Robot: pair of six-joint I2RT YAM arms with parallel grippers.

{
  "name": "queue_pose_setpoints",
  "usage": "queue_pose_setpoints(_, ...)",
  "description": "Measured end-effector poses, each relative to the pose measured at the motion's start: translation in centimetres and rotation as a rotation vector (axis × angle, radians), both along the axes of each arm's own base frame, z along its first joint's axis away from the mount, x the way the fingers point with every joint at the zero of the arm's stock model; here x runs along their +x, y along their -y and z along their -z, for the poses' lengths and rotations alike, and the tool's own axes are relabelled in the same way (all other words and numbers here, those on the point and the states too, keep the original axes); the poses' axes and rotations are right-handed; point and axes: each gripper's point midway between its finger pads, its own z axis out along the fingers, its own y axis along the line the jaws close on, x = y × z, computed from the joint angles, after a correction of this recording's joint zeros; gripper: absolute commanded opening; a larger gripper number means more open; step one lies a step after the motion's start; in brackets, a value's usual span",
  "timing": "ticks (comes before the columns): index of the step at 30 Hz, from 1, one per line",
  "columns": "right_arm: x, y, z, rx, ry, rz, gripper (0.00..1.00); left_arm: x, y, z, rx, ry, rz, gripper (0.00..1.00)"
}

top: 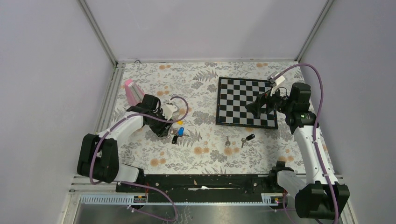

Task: Put the keys on the keyring

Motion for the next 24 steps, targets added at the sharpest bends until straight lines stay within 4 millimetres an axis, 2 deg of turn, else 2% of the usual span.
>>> queue_pose_setpoints(13, -0.1, 0.0, 0.3, -0.004, -0.003, -0.003, 0.99, 1.3, 0.0, 3.4, 0.052, -0.047, -0.032, 0.38)
queue_pose_setpoints(24, -0.1, 0.0, 0.6, -0.006, -0.007, -0.003, 0.99, 2.2, 0.4, 3.6, 0.04, -0.032, -0.05, 0.23)
